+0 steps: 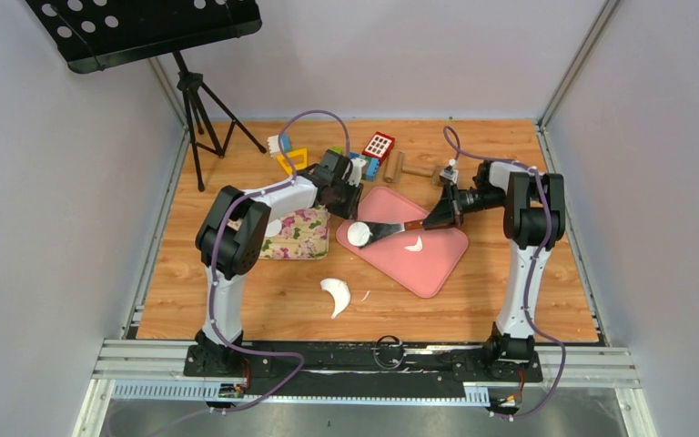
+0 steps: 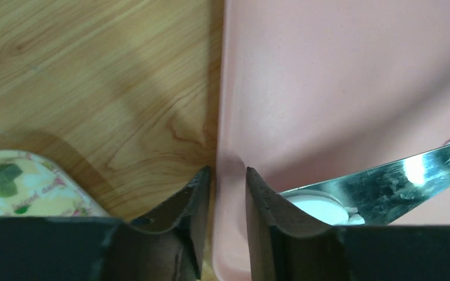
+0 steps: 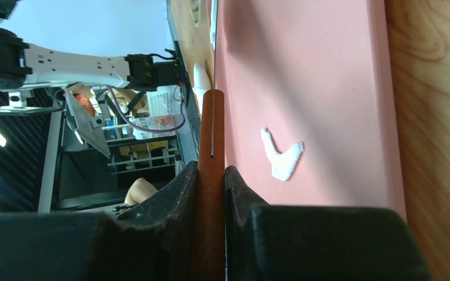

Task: Roll out the dumpling wrappers from the dough
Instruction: Scoop the dumpling wrapper from the work surface.

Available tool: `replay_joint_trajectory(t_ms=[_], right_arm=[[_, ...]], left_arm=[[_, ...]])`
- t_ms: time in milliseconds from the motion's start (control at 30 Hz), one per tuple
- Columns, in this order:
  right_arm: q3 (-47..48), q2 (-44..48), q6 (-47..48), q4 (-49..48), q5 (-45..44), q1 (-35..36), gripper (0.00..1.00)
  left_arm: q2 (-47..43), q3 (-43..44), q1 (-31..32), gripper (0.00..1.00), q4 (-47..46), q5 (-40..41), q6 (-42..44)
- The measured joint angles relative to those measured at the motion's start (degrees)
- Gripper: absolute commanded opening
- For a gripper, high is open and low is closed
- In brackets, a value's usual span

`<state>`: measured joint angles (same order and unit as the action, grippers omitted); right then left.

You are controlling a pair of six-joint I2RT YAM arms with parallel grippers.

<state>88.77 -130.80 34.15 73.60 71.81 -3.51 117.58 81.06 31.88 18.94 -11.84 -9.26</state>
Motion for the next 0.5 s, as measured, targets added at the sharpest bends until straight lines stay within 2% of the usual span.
replay_joint_trajectory(t_ms=[33, 100, 133, 300, 500], right_arm=[[0.81, -0.5, 1.95, 1.68, 0.61, -0.26, 0.0], [2.89, -1.86, 6.91, 6.45, 1.92, -0.9, 0.0], [3.5, -2.29, 8.98, 8.37, 2.05, -1.2, 0.0], [3.63, -2.71, 15.15, 13.4, 3.72, -2.69, 0.0], [3.72, -2.71, 16.31, 15.17, 5.33, -1.73, 0.0]], left_arm=[[0.0, 0.0, 0.02, 0.58, -0.24, -0.31, -0.04], [-0.2, 0.02, 0.0, 0.88, -0.72, -0.92, 0.09], [-0.48, 0.04, -0.02, 0.98, -0.48, -0.04, 0.79], [-1.4, 0.28, -1.38, 1.0, 0.33, -0.52, 0.7], [-3.3, 2.99, -3.91, 1.0, 3.32, -1.18, 0.55]])
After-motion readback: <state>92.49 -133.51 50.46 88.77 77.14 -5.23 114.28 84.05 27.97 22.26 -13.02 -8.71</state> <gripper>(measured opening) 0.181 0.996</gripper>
